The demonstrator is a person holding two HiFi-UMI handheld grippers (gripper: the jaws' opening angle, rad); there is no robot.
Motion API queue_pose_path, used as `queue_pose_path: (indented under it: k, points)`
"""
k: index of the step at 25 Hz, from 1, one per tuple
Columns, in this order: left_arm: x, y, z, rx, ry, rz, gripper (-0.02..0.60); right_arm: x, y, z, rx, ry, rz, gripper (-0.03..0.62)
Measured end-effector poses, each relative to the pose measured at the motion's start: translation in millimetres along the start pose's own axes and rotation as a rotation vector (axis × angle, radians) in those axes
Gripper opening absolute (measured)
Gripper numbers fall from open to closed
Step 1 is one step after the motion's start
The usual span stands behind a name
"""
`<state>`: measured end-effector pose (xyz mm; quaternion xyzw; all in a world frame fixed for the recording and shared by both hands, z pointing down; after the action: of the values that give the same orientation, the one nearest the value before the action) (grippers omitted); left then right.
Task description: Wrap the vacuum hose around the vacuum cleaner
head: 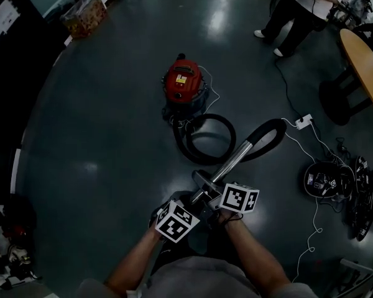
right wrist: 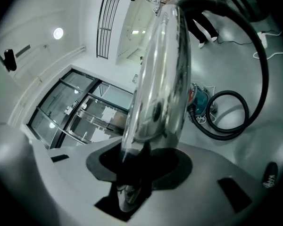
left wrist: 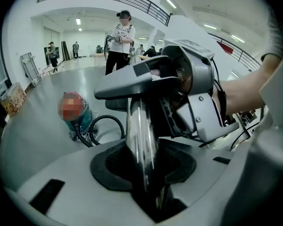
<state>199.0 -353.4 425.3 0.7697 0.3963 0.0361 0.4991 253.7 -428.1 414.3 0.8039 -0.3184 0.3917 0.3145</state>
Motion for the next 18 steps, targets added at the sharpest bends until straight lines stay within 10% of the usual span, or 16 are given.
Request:
queue_pose_path:
  k: [18]
  points:
    - [-10, -41, -8, 0.022, -0.038, 0.029, 0.214, -27, 6, 40, -0.043, -0.103, 0.006, 0.109]
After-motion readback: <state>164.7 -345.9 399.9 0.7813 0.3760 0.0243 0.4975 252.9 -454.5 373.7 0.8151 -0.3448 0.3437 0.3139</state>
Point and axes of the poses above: the fingertips, and each gripper's own axes: y forward along the fingers, x to its right, z out of its top, the point moved 5 cm from there along -y, backward along the fingers, and after that the axes turned 11 degrees about -y, right-handed, at the moved point
